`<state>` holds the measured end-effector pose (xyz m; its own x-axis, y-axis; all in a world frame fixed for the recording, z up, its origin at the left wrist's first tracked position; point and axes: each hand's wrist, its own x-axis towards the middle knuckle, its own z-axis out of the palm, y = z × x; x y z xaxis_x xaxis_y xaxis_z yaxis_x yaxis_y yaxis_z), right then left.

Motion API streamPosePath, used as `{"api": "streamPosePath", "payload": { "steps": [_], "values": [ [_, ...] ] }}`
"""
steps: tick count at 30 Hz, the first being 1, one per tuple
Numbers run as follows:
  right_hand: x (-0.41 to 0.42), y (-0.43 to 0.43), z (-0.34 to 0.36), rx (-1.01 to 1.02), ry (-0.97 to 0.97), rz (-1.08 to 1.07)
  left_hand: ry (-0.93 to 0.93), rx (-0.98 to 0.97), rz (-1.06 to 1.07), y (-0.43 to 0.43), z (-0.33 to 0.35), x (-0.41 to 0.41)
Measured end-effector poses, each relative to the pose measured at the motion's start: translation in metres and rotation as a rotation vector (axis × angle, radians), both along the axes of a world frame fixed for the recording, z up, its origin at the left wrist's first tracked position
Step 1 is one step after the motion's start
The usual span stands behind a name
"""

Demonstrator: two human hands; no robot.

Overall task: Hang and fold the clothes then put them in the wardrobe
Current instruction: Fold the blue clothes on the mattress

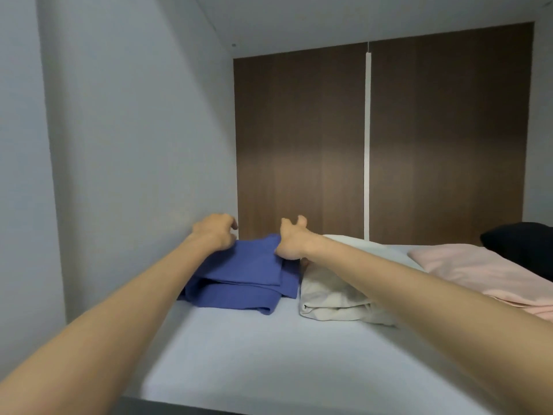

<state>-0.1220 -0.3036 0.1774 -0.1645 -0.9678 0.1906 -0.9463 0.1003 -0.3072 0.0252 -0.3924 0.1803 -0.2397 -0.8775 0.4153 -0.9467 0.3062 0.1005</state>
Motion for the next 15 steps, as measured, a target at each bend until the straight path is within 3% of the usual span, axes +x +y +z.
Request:
{"api": "streamPosePath", "payload": {
  "steps": [3,8,12,15],
  "values": [
    [0.008,0.001,0.0,-0.124,0.2,0.089,-0.085,0.097,-0.077,0.004,0.0,-0.014],
    [0.017,-0.017,-0.018,0.179,0.268,0.15,-0.251,0.392,-0.012,-0.001,-0.019,-0.012],
    [0.013,-0.019,-0.034,0.267,0.292,0.098,-0.195,0.49,-0.029,-0.001,-0.039,-0.005],
    [0.015,-0.006,-0.027,0.159,0.206,0.106,-0.134,0.445,-0.057,0.006,-0.038,-0.001]
  ]
}}
